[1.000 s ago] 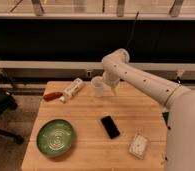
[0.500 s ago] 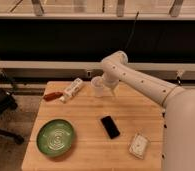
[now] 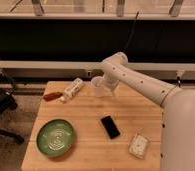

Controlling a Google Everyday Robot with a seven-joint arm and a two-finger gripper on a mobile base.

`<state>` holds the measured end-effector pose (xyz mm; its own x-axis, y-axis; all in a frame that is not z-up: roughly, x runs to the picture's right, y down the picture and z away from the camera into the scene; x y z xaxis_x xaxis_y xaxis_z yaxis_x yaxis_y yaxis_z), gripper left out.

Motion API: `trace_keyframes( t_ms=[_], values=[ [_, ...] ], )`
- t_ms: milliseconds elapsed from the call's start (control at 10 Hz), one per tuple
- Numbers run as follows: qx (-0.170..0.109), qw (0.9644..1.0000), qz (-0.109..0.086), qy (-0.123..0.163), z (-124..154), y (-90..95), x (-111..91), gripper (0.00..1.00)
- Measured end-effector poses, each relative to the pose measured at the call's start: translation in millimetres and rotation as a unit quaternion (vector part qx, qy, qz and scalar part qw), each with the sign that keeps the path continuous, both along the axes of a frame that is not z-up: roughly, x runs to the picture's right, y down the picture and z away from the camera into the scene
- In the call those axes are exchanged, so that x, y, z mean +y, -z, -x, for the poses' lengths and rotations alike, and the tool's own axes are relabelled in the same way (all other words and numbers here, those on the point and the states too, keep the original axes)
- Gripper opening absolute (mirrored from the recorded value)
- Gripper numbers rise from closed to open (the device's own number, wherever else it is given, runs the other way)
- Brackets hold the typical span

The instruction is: Pick up the ceramic cup

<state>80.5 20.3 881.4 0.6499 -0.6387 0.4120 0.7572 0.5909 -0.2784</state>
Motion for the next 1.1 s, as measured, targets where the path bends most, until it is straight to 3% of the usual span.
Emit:
trace_keyframes(
  t_ms=[1100],
  values=[
    [-0.010, 0.9999, 0.003, 0.012, -3.5, -11.0, 9.7, 0.80]
  ],
)
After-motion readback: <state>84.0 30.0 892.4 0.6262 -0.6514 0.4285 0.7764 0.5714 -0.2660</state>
